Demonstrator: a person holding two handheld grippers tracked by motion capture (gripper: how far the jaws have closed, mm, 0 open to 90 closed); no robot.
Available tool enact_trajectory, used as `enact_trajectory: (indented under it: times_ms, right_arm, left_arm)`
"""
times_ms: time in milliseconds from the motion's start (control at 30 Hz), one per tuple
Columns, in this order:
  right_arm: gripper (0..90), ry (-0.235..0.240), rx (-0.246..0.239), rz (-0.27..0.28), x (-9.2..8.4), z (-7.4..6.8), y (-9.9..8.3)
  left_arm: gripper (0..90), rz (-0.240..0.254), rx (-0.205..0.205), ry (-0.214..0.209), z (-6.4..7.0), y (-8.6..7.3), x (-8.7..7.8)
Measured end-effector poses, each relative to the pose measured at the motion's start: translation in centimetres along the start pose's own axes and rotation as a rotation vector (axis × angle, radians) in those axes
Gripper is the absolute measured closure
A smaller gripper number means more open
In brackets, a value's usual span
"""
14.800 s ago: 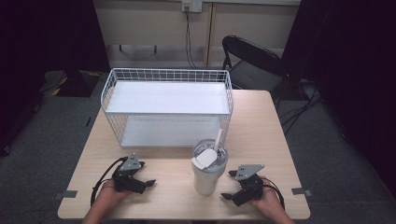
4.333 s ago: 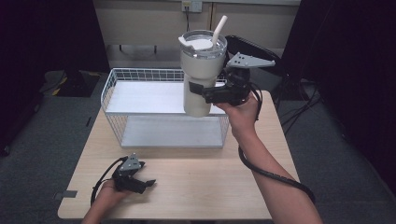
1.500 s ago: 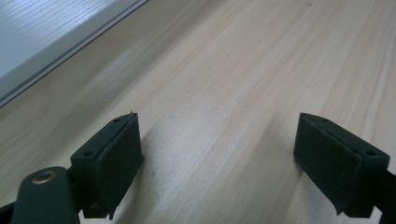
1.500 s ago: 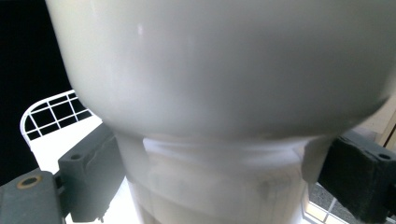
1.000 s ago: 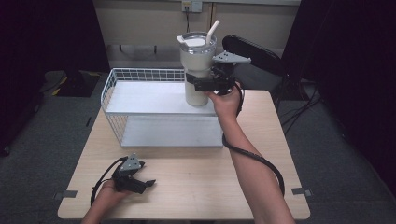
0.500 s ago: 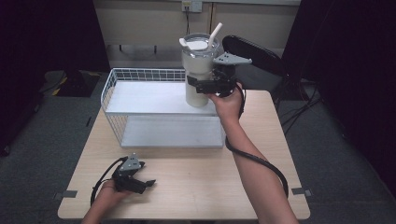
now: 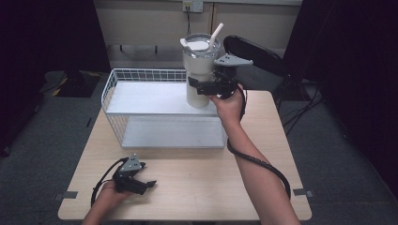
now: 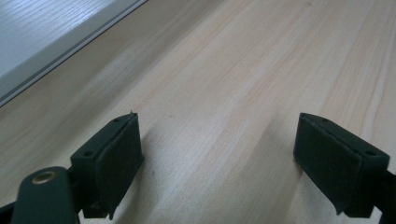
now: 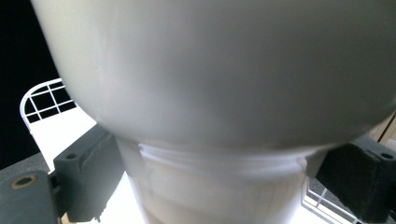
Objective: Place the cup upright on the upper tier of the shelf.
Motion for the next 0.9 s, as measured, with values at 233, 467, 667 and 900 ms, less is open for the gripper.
enact_trajectory:
  times_ms: [233,467,667,900]
  right_arm:
    - [9.2,0.009,-0.009,-0.051,-0.3,0.1,-1.0]
    - [9.6,-0.001,-0.046,-0.081,-1.3,0.0,-1.1]
    - [9.8,0.034,-0.036,-0.084,-2.5,-0.3,-1.1]
    - [9.8,0.062,-0.051,-0.074,-3.7,-1.0,-1.6]
  left_arm:
    - [14.8,0.0,0.0,0.0,0.0,0.0,0.0]
    - [14.8,0.001,0.0,-0.001,0.0,0.0,0.0]
    - [14.8,0.003,-0.001,-0.005,0.0,0.0,0.0]
    - [14.7,0.002,0.001,0.001,0.0,0.0,0.0]
Point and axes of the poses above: each handheld gripper's, and its own axes: x roughly forward along the jaws, y roughly out of its top, z roughly to its right, the point moved 6 cm from there along x, roughly forward along the jaws, and after that the axes turned 6 degrees about z, right-handed, at the moved point
